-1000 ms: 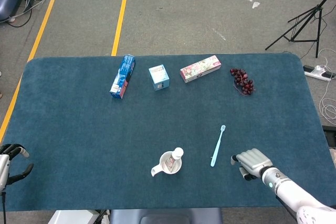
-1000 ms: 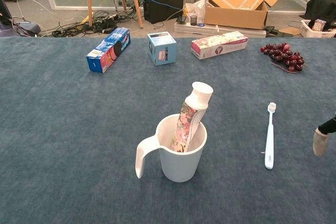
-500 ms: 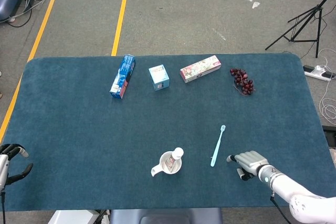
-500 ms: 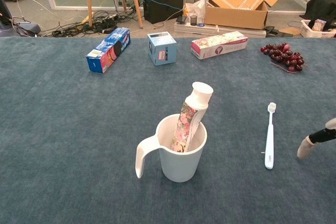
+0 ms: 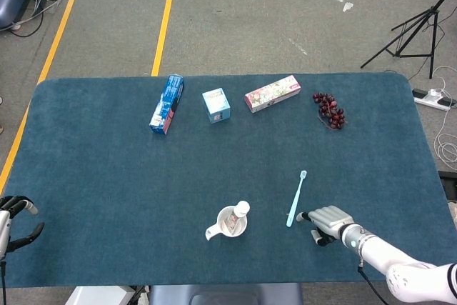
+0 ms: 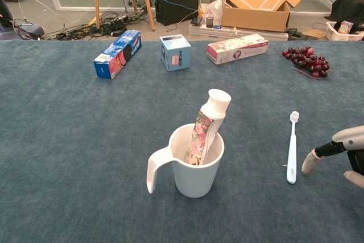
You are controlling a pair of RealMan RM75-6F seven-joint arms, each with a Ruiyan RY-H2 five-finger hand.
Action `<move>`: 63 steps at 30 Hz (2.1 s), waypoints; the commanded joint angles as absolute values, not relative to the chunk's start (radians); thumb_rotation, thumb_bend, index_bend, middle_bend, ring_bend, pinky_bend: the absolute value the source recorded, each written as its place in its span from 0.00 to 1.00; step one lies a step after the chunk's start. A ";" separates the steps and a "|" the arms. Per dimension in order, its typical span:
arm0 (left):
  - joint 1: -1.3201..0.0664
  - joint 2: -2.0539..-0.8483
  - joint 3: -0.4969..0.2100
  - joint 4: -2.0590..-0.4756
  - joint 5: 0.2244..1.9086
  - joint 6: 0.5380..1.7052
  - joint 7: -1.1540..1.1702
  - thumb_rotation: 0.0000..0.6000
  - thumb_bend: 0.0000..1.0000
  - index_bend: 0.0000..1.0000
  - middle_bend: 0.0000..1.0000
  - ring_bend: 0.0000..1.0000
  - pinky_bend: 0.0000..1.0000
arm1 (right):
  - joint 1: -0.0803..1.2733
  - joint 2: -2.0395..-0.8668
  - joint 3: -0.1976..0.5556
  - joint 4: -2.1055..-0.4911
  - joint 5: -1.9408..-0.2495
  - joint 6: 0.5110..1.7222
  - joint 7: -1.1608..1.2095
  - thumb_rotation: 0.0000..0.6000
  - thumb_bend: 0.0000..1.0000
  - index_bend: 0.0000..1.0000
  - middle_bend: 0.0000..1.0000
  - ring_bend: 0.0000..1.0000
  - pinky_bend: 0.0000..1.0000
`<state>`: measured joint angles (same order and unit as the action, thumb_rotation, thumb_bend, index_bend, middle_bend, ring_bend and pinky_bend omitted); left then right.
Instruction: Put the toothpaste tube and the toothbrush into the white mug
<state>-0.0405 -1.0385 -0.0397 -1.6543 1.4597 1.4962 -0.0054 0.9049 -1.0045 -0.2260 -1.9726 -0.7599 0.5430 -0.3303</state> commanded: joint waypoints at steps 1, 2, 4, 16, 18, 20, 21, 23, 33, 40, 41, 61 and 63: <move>-0.040 -1.039 -0.040 -1.654 1.460 1.496 -0.005 1.00 0.25 0.51 0.40 0.31 0.33 | 0.907 -1.008 -0.227 -1.970 -0.768 0.545 -0.321 1.00 0.63 0.18 1.00 0.95 1.00; -0.040 -1.039 -0.040 -1.655 1.460 1.497 -0.005 1.00 0.25 0.51 0.40 0.31 0.33 | 0.907 -1.009 -0.227 -1.969 -0.770 0.546 -0.318 1.00 0.63 0.18 1.00 0.95 1.00; -0.040 -1.038 -0.040 -1.655 1.461 1.497 -0.004 1.00 0.25 0.51 0.40 0.31 0.33 | 0.910 -1.012 -0.228 -1.967 -0.774 0.544 -0.312 1.00 0.63 0.18 1.00 0.95 1.00; -0.039 -1.038 -0.039 -1.656 1.463 1.499 -0.007 1.00 0.25 0.51 0.40 0.31 0.33 | 0.922 -1.037 -0.234 -1.951 -0.788 0.543 -0.284 1.00 0.63 0.18 1.00 0.95 1.00; -0.039 -1.038 -0.039 -1.656 1.463 1.499 -0.007 1.00 0.25 0.51 0.40 0.31 0.33 | 0.923 -1.040 -0.235 -1.949 -0.792 0.544 -0.281 1.00 0.63 0.18 1.00 0.95 1.00; -0.039 -1.037 -0.039 -1.656 1.463 1.499 -0.007 1.00 0.25 0.51 0.40 0.31 0.33 | 0.923 -1.044 -0.235 -1.946 -0.796 0.550 -0.278 1.00 0.63 0.18 1.00 0.95 1.00; -0.039 -1.037 -0.039 -1.656 1.463 1.499 -0.007 1.00 0.25 0.51 0.40 0.31 0.33 | 0.922 -1.047 -0.234 -1.945 -0.798 0.554 -0.276 1.00 0.63 0.18 1.00 0.95 1.00; -0.039 -1.037 -0.039 -1.656 1.463 1.499 -0.007 1.00 0.25 0.51 0.40 0.31 0.33 | 0.919 -1.052 -0.231 -1.942 -0.800 0.562 -0.270 1.00 0.63 0.18 1.00 0.95 1.00; -0.039 -1.037 -0.039 -1.656 1.463 1.499 -0.007 1.00 0.25 0.51 0.40 0.31 0.33 | 0.901 -1.076 -0.211 -1.916 -0.815 0.591 -0.237 1.00 0.63 0.18 1.00 0.95 1.00; -0.039 -1.037 -0.039 -1.656 1.464 1.499 -0.009 1.00 0.25 0.51 0.40 0.31 0.33 | 0.889 -1.090 -0.196 -1.900 -0.825 0.602 -0.215 1.00 0.63 0.18 1.00 0.95 1.00; -0.039 -1.037 -0.039 -1.656 1.464 1.499 -0.009 1.00 0.25 0.51 0.40 0.31 0.33 | 0.887 -1.090 -0.194 -1.899 -0.827 0.604 -0.213 1.00 0.63 0.18 1.00 0.95 1.00; -0.041 -1.040 -0.038 -1.655 1.460 1.492 0.001 1.00 0.25 0.51 0.40 0.31 0.33 | 0.739 -1.102 -0.169 -1.807 -1.219 0.827 -0.259 1.00 0.40 0.38 0.39 0.28 0.40; -0.041 -1.040 -0.039 -1.655 1.458 1.492 0.001 1.00 0.25 0.51 0.40 0.31 0.33 | 0.714 -1.134 -0.172 -1.752 -1.298 0.866 -0.260 1.00 0.37 0.38 0.28 0.18 0.31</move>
<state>-0.0412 -1.0401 -0.0387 -1.6552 1.4581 1.4920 0.0014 0.7593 -1.0869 -0.1663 -1.8286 -1.1957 0.8019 -0.2416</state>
